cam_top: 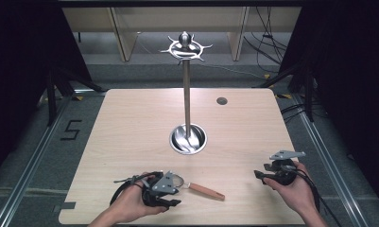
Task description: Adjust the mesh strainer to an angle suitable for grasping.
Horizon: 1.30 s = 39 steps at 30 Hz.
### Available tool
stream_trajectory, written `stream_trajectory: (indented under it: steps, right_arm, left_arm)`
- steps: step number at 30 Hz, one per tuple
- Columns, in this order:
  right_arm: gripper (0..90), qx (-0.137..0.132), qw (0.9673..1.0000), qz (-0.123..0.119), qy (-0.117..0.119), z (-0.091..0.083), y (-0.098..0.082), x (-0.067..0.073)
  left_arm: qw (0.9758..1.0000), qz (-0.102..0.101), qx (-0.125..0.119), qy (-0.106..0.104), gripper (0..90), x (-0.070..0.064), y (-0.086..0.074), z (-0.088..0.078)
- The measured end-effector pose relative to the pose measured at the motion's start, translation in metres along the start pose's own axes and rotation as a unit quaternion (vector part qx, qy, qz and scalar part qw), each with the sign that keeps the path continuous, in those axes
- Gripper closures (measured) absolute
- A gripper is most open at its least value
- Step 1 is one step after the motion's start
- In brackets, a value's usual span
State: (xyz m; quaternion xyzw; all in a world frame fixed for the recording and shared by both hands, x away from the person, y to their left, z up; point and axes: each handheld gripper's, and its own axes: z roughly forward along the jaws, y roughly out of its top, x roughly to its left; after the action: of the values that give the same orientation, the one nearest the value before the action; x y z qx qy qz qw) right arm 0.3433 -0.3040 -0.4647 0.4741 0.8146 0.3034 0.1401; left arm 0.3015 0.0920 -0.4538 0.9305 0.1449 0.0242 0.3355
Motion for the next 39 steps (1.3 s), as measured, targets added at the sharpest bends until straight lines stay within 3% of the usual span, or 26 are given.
stream_trajectory:
  steps: [1,2,4,9,10,11,14,15,16,18,19,20,24,25,27,28,29,31,33,34,39]
  right_arm:
    - [48.8,0.004,0.9999,0.014,0.003,-0.001,0.000,0.003]
    - [48.8,0.002,0.9999,0.012,0.002,-0.001,0.000,0.003]
    - [48.6,0.004,0.9998,0.019,0.003,-0.001,-0.001,0.003]
    - [48.5,-0.007,0.9999,0.011,0.001,0.001,-0.001,0.001]
    - [48.4,-0.015,0.9986,0.050,0.002,0.003,-0.002,0.008]
    - [48.3,-0.010,0.9993,0.035,0.004,0.002,-0.001,0.006]
    - [48.2,-0.020,0.9993,0.031,0.002,0.003,-0.001,0.006]
    - [48.2,-0.001,0.9998,0.022,0.002,0.000,0.000,0.004]
    - [48.2,0.000,1.0000,0.010,0.002,0.000,0.001,0.002]
    - [48.2,0.003,0.9997,0.024,0.003,0.000,0.000,0.004]
    - [48.2,0.003,0.9997,0.024,0.003,0.000,0.000,0.004]
    - [48.2,0.002,0.9999,0.013,0.003,0.000,0.000,0.002]
    - [48.2,0.004,0.9998,0.017,0.002,-0.001,0.000,0.002]
    - [48.1,-0.009,0.9999,0.006,0.001,0.001,-0.001,0.001]
    - [48.1,-0.007,0.9999,0.012,0.002,0.001,-0.001,0.001]
    - [48.1,-0.005,0.9998,0.017,0.004,0.000,0.000,0.002]
    - [48.1,-0.005,0.9999,0.016,0.005,-0.001,0.000,0.002]
    - [48.1,-0.001,0.9999,0.013,0.007,-0.001,0.001,0.002]
    - [48.0,-0.007,0.9998,0.015,0.007,-0.001,0.000,0.002]
    - [48.0,-0.007,0.9999,0.013,0.006,-0.001,0.000,0.002]
    - [48.0,-0.012,0.9999,0.008,0.003,0.000,-0.001,0.001]
  left_arm:
    - [0.9994,-0.031,0.015,-0.010,76.5,-0.004,0.008,0.008]
    - [0.9992,-0.020,0.033,-0.005,80.5,-0.004,0.011,0.011]
    - [0.9990,-0.028,0.036,-0.002,87.4,-0.008,0.016,0.015]
    - [0.9986,-0.033,0.041,-0.003,89.4,-0.013,0.023,0.022]
    - [0.9986,-0.033,0.042,-0.007,89.4,-0.014,0.025,0.024]
    - [0.9984,-0.035,0.043,-0.010,89.3,-0.015,0.026,0.025]
    - [0.9982,-0.028,0.050,-0.018,89.2,-0.017,0.034,0.032]
    - [0.9981,-0.027,0.052,-0.020,89.2,-0.018,0.038,0.034]
    - [0.9975,-0.008,0.066,-0.023,89.2,-0.017,0.044,0.039]
    - [0.9971,-0.005,0.072,-0.025,89.2,-0.018,0.050,0.047]
    - [0.9971,-0.005,0.072,-0.025,89.2,-0.018,0.050,0.047]
    - [0.9959,0.011,0.086,-0.028,89.2,-0.016,0.054,0.051]
    - [0.9949,0.016,0.098,-0.019,89.2,-0.018,0.066,0.066]
    - [0.9947,0.017,0.100,-0.019,89.2,-0.019,0.069,0.070]
    - [0.9942,0.021,0.103,-0.024,89.2,-0.020,0.075,0.076]
    - [0.9926,0.036,0.113,-0.028,89.2,-0.019,0.079,0.078]
    - [0.9940,0.018,0.104,-0.027,89.2,-0.021,0.081,0.085]
    - [0.9933,0.017,0.113,-0.021,89.2,-0.021,0.083,0.091]
    - [0.9931,0.017,0.115,-0.015,89.2,-0.020,0.084,0.094]
    - [0.9905,0.034,0.133,-0.013,89.3,-0.017,0.086,0.094]
    - [0.9895,0.035,0.140,-0.006,89.3,-0.014,0.089,0.100]
